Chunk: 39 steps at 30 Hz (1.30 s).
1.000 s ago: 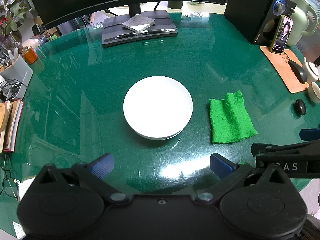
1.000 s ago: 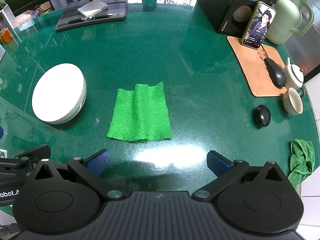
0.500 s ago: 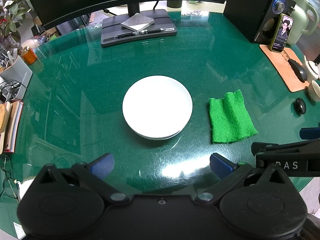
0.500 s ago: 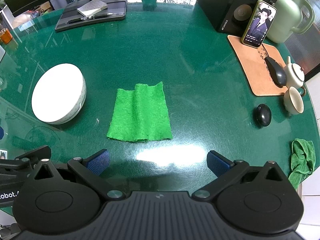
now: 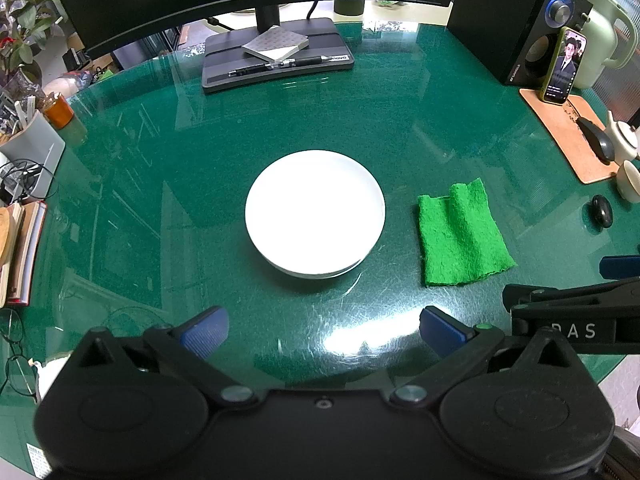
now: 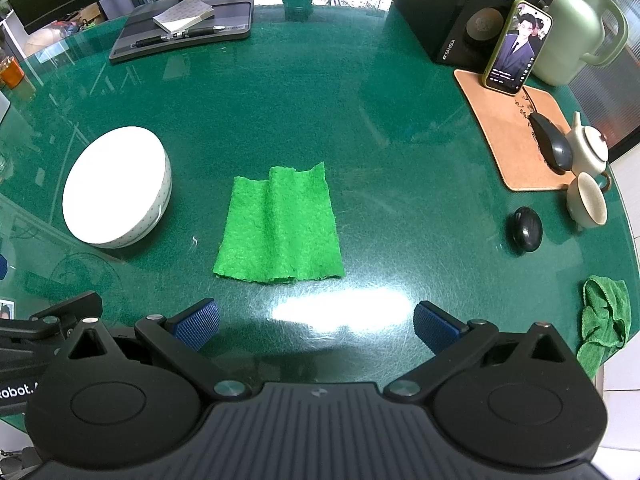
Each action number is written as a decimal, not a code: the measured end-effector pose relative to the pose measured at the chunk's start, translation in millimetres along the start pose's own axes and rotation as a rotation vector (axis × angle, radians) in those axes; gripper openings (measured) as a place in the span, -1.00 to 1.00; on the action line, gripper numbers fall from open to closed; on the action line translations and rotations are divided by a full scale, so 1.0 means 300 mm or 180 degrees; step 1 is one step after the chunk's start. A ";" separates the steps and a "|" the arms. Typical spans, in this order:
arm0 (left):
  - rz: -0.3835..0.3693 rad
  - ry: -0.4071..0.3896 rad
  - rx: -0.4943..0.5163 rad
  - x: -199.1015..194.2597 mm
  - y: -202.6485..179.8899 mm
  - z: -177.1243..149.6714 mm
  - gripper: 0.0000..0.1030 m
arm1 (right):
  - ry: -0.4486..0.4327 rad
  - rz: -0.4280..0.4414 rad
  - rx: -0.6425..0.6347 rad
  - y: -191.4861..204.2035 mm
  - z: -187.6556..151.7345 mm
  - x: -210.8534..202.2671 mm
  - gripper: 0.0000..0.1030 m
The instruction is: Clean bowl
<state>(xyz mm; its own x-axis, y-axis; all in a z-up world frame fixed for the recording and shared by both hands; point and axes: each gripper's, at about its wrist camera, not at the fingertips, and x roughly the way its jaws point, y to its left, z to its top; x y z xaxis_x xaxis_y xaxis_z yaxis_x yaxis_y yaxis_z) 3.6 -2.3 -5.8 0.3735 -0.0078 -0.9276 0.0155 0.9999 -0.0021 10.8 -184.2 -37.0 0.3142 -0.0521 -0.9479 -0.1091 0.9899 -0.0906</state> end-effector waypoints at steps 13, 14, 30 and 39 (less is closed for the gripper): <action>-0.0003 -0.0008 -0.0010 0.002 0.001 -0.003 0.99 | -0.0001 -0.0004 -0.0013 -0.002 -0.006 0.000 0.99; -0.0003 -0.0008 -0.0010 0.003 0.001 -0.003 0.99 | -0.0001 -0.0005 -0.0013 -0.002 -0.006 0.000 0.99; -0.0007 -0.0012 -0.0013 -0.001 0.001 -0.003 0.99 | 0.0006 -0.0006 -0.0013 0.000 -0.008 -0.003 0.99; 0.0000 -0.0019 -0.0004 -0.007 -0.002 -0.008 0.99 | 0.0009 -0.0011 -0.0019 0.004 -0.011 -0.004 0.99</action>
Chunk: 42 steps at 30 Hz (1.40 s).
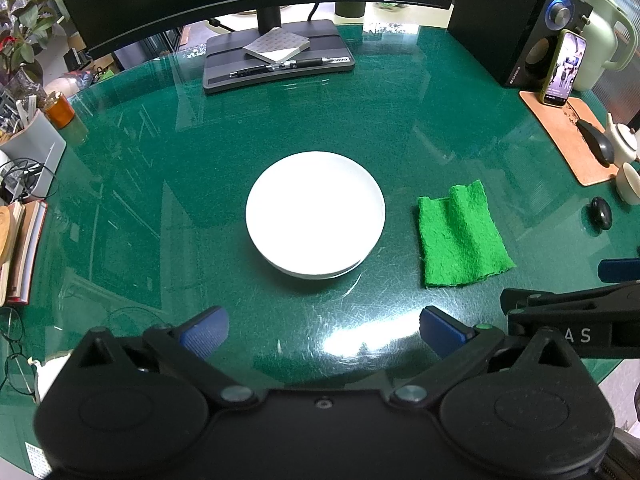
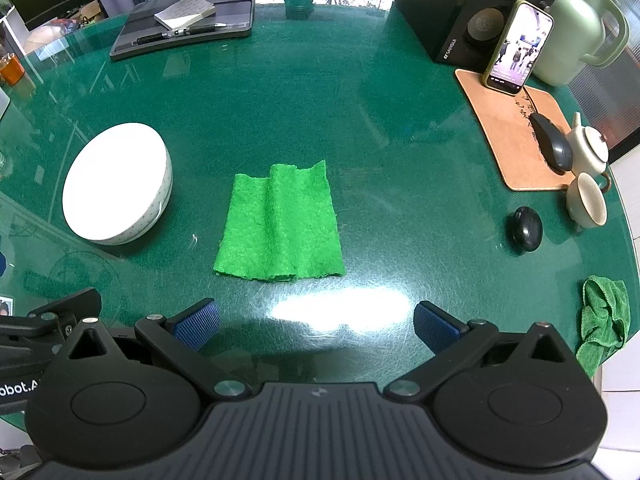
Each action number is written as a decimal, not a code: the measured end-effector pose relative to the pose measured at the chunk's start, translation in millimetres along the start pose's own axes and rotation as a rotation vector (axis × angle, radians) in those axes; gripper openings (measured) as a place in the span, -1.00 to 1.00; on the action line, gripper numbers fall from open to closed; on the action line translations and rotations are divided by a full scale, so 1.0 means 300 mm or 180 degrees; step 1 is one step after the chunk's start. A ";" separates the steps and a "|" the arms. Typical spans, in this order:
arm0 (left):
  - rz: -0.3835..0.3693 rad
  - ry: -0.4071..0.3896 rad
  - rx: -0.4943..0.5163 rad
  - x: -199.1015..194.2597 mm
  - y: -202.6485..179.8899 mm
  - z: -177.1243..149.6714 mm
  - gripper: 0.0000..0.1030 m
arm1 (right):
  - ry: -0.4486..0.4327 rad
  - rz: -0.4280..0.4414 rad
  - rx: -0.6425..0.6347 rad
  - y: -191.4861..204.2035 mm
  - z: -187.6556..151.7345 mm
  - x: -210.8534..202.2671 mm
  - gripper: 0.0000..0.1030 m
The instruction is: Clean bowl
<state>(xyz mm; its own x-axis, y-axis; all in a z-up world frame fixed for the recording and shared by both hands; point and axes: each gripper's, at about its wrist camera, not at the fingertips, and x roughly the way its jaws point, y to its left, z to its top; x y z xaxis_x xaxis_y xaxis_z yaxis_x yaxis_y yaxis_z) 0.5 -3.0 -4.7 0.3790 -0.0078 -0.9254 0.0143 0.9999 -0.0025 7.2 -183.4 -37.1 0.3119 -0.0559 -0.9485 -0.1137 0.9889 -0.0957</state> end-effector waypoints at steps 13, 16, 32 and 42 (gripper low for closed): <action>0.0000 -0.0001 -0.0001 -0.004 -0.004 0.001 0.99 | -0.0003 -0.0002 0.0002 0.000 0.004 0.004 0.99; 0.0000 0.0000 -0.0002 0.001 0.000 0.004 0.99 | -0.0004 -0.0001 0.0002 -0.001 0.004 0.004 0.99; -0.0035 -0.0003 -0.0028 0.001 0.005 0.006 0.99 | 0.0003 0.0000 -0.0004 -0.001 0.006 0.006 0.99; -0.0151 -0.0082 -0.0069 -0.007 0.021 0.006 0.98 | -0.0002 -0.0001 -0.0005 0.002 0.005 0.005 0.99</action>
<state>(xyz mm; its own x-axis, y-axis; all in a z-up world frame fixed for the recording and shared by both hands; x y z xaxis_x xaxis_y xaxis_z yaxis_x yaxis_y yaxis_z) 1.3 3.4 -2.0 0.4022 -0.0553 -0.9139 0.0128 0.9984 -0.0548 9.0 -182.8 -38.0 0.3124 -0.0561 -0.9483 -0.1150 0.9887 -0.0963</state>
